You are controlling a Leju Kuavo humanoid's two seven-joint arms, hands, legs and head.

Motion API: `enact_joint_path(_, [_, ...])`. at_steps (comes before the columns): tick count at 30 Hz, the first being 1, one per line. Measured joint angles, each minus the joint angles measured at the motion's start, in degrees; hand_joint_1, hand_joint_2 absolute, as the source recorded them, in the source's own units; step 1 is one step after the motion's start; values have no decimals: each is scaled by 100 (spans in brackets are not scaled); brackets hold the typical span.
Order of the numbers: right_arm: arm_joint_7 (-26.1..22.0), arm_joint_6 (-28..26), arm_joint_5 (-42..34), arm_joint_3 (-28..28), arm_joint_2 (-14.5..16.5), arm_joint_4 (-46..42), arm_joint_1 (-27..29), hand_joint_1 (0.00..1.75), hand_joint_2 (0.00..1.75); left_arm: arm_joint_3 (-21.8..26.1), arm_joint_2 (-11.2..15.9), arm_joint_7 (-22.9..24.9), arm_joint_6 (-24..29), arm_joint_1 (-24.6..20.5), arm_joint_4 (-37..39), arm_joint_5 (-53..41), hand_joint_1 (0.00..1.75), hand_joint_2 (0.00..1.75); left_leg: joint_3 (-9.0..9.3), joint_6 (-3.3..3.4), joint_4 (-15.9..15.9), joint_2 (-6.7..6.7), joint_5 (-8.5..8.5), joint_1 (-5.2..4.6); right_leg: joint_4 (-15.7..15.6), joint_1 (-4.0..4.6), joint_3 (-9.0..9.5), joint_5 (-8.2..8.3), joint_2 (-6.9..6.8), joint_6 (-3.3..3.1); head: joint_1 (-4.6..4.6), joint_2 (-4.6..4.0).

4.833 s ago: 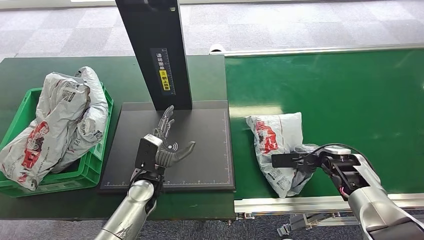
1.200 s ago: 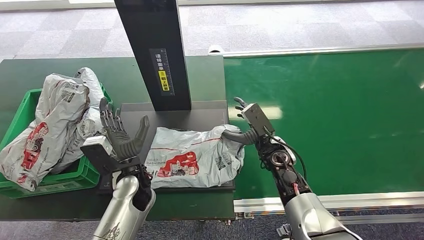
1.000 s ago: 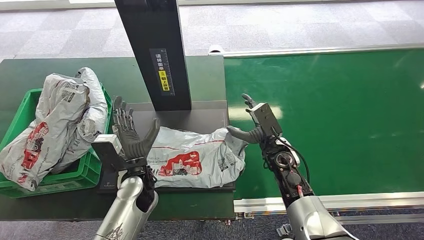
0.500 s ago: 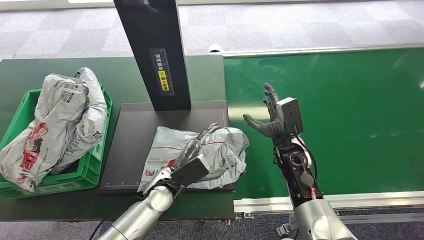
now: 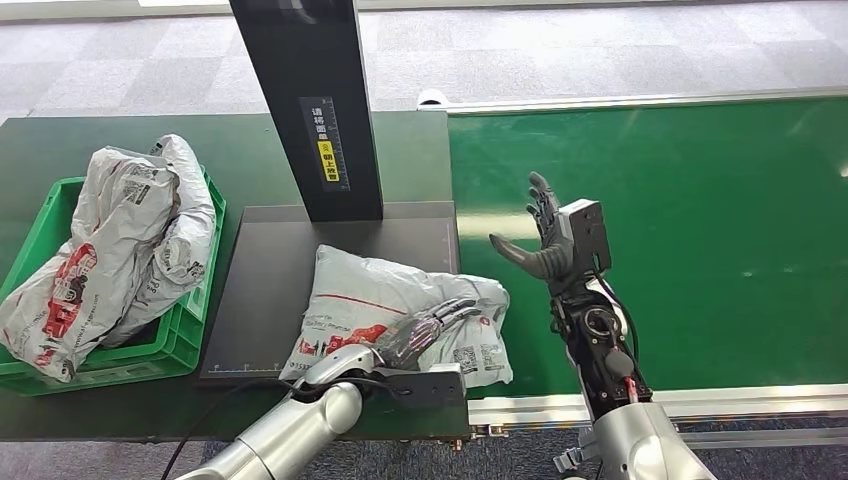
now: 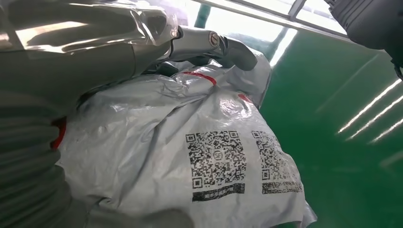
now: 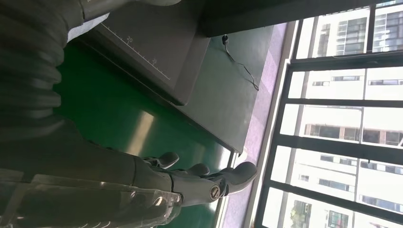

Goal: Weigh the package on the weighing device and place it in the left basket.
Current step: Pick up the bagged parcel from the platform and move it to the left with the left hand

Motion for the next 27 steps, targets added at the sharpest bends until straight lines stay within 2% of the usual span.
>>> enact_joint_path(4, [17, 40, 11, 96, 10, 50, 0, 0, 175, 66, -21, -26, 66, -8, 31, -53, 167, 175, -1, 0, 0, -2, 0, 0, 0, 0, 0, 0, -2, 0, 0, 1])
enact_joint_path(7, [20, 44, 14, 142, 17, 84, 0, 0, 175, 178, -37, -71, 244, 1, 20, -11, 171, 175, -1, 0, 0, -4, 0, 0, 0, 0, 0, 0, -4, 0, 0, 0])
enact_joint_path(12, [20, 44, 12, 206, 18, 124, 0, 0, 175, 520, -115, -84, 568, 74, -79, 333, 175, 175, -1, 0, 0, -3, 0, 0, 0, 0, 0, 0, -3, 0, 0, 1])
enact_joint_path(20, [19, 26, 14, 232, 20, 181, -3, 0, 175, 1036, -226, -200, 729, 219, -313, 814, 175, 175, -2, 0, 0, -3, 0, 0, 0, 0, -1, 0, -3, 0, 1, -1])
enact_joint_path(23, [13, -6, 14, 235, 19, 193, -2, 0, 175, 1161, -245, -292, 1252, 297, -461, 732, 175, 175, -2, 0, 0, -3, 0, 0, 0, 0, -2, 0, -2, 0, 1, 1])
enact_joint_path(27, [6, -59, 14, 236, 14, 197, 17, 0, 175, 1314, -260, -472, 2408, 451, -814, 553, 175, 175, -3, 0, 0, -3, 0, 0, 0, 0, -3, 0, -2, 0, 0, 0])
